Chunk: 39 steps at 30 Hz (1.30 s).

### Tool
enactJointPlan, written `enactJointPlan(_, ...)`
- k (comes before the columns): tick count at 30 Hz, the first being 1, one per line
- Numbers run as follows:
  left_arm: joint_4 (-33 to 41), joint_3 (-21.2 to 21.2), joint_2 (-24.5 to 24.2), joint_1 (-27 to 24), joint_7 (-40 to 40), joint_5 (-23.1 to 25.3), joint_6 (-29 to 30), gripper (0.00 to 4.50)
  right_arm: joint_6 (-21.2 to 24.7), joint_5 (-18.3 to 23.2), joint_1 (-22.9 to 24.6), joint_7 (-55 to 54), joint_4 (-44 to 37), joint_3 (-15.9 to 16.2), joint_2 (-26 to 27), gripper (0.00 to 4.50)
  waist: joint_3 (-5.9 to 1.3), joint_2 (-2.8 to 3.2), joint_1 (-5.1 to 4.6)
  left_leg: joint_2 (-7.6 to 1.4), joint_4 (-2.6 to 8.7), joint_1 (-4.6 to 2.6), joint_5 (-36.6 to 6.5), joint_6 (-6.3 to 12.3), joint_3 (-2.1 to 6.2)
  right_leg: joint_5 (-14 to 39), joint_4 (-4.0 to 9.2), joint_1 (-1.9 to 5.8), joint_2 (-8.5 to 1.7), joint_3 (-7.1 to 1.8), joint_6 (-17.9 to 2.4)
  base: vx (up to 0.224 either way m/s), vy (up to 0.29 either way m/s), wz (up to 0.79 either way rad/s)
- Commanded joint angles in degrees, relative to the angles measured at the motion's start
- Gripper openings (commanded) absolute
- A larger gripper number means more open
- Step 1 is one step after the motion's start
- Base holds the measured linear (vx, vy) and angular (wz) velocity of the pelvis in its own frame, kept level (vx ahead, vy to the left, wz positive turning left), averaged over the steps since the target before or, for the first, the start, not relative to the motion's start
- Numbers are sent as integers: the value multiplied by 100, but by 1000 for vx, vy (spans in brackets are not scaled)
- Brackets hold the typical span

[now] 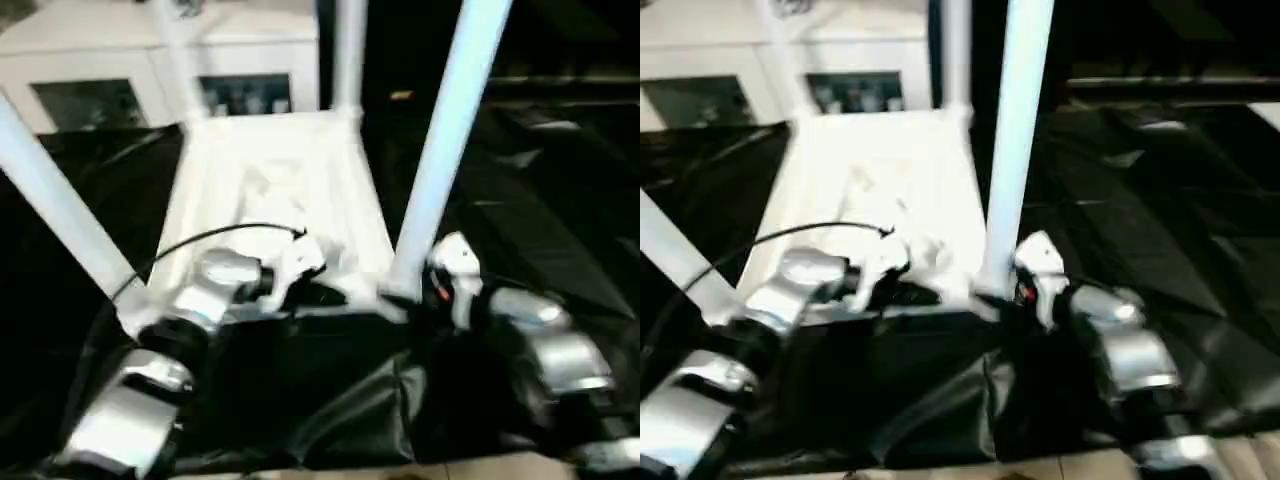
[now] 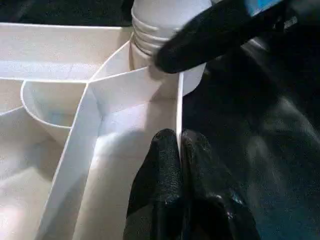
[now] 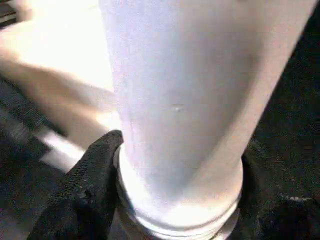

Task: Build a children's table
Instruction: Rotate leg to tighten

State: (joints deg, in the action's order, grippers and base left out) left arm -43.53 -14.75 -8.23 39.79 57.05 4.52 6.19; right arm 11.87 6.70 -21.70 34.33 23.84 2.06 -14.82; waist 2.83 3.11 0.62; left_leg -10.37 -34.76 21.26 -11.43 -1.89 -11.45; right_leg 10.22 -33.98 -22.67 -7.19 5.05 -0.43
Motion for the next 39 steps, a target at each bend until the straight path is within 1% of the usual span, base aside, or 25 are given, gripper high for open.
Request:
enactJointPlan(1,130,-120,309,-206,-487,130,505,0,321,-59,-23,-813,224,-112,322,277,-316,-45,-7,-253,516,-77,-1893,7,162,2247,498,217,-191,-215,-1077,0,0,0)
enactJointPlan(3,273,-120,462,-232,-740,152,729,0,385,-183,-23,-1145,242,-97,471,277,-305,-70,-51,-239,529,-74,-2007,-1,170,2397,536,213,-176,-204,-996,0,0,0)
enactJointPlan(4,443,-154,693,-261,-1131,217,952,0,376,-385,-67,-1587,309,-61,692,277,-299,-77,-59,-223,526,-84,-2087,15,170,2584,568,195,-178,-201,-919,0,0,0)
enactJointPlan(6,490,-163,742,-269,-1226,235,1010,0,365,-431,-83,-1696,331,-56,746,277,-303,-73,-73,-223,531,-90,-2093,1,177,2661,589,183,-179,-197,-851,0,0,0)
enactJointPlan(9,512,-254,767,-312,-1284,330,942,0,155,-441,-147,-1646,434,-7,800,277,-321,-72,-77,-222,551,-62,-2000,70,192,2470,594,211,-175,-189,-813,0,0,0)
enactJointPlan(10,528,-267,700,-355,-1288,358,825,0,33,-354,-177,-1470,384,-28,757,332,-331,-57,-79,-235,564,-56,-1930,115,190,2175,574,225,-172,-191,-886,0,0,0)
enactJointPlan(13,501,-267,596,-366,-1195,358,672,0,-15,-229,-203,-1225,286,-83,654,356,-345,-57,-95,-238,562,-39,-1851,172,186,1810,539,244,-166,-201,-1013,0,0,0)
enactJointPlan(14,435,-274,448,-369,-1041,349,414,0,41,-212,-218,-844,155,-32,403,367,-351,-55,-95,-240,556,-43,-1792,201,180,1632,524,246,-165,-208,-1085,0,0,0)
enactJointPlan(15,437,-273,429,-373,-1030,351,409,0,56,-219,-217,-780,134,-12,363,367,-357,-56,-86,-232,550,-37,-1761,226,185,1564,514,271,-163,-203,-1099,0,0,0)
enactJointPlan(16,434,-280,371,-386,-947,343,310,0,112,-220,-204,-581,60,39,243,387,-368,-52,-97,-233,538,-25,-1680,295,174,1396,493,284,-167,-210,-1150,0,0,0)
enactJointPlan(18,439,-304,284,-413,-728,302,74,0,202,-157,-159,-231,-77,106,61,387,-382,-61,-81,-233,509,-32,-1485,397,155,1135,470,281,-170,-219,-1247,0,0,0)
enactJointPlan(19,473,-362,72,-480,-192,201,-273,0,157,-42,22,570,-454,286,-398,387,-389,-51,-41,-225,482,-17,-1281,549,153,881,453,318,-171,-215,-1320,50,-9,2)
enactJointPlan(20,482,-370,48,-490,-128,188,-316,0,141,-31,41,655,-492,305,-449,387,-405,-62,-20,-236,465,-17,-1175,602,150,734,425,334,-182,-223,-1336,50,-9,2)
enactJointPlan(21,544,-396,-61,-541,212,96,-378,0,75,26,135,1070,-669,389,-696,387,-409,-67,-20,-233,453,0,-1041,681,148,563,396,339,-182,-225,-1376,58,-12,1)
enactJointPlan(23,599,-418,-160,-572,511,12,-278,0,23,65,205,1428,-806,449,-915,387,-435,-45,22,-247,412,-3,-642,893,140,-27,308,337,-180,-216,-1571,0,0,0)
enactJointPlan(24,600,-431,-212,-567,652,-21,-336,0,37,115,232,1617,-888,455,-1027,387,-433,-39,26,-248,408,-3,-601,928,128,-68,306,332,-181,-211,-1614,0,0,0)
enactJointPlan(25,551,-413,-277,-519,770,-77,-376,0,152,259,265,1964,-1021,469,-1221,387,-432,-48,67,-254,397,-10,-578,978,122,-34,307,336,-175,-197,-1644,0,0,0)
enactJointPlan(26,550,-407,-284,-513,794,-90,-381,0,153,263,270,2000,-1033,478,-1247,387,-428,-43,117,-275,401,-25,-609,989,114,95,310,326,-181,-201,-1646,0,0,0)
enactJointPlan(27,528,-368,-328,-469,953,-175,-429,0,159,274,299,2232,-1104,529,-1406,387,-420,-34,137,-279,402,-19,-629,977,111,183,311,321,-183,-204,-1638,0,0,0)
enactJointPlan(28,518,-359,-339,-457,1004,-199,-458,0,154,264,306,2289,-1120,543,-1445,387,-406,-26,188,-294,423,-43,-814,865,105,508,338,300,-180,-209,-1590,0,0,0)
enactJointPlan(30,495,-338,-351,-421,1008,-210,-472,0,165,246,324,2392,-1146,586,-1518,387,-397,-18,195,-299,441,-41,-911,768,111,660,351,296,-178,-209,-1555,0,0,0)
enactJointPlan(31,486,-321,-371,-388,1114,-284,-487,0,152,236,349,2468,-1169,643,-1586,387,-397,-18,200,-296,453,-54,-1042,637,114,788,366,291,-176,-213,-1511,0,0,0)
enactJointPlan(34,509,-328,-387,-382,1234,-346,-473,0,150,207,351,2508,-1131,707,-1607,387,-403,-17,201,-293,460,-51,-1046,555,118,741,361,296,-181,-223,-1493,0,0,0)
enactJointPlan(36,484,-327,-373,-369,1250,-342,-494,0,101,130,342,2552,-1083,770,-1621,387,-415,-22,197,-285,445,-40,-916,597,116,519,337,303,-180,-223,-1528,0,0,0)
enactJointPlan(39,423,-324,-368,-355,1248,-347,-529,0,143,144,285,2478,-997,742,-1565,354,-416,-29,194,-279,435,-34,-877,643,111,473,336,305,-181,-222,-1545,0,0,0)
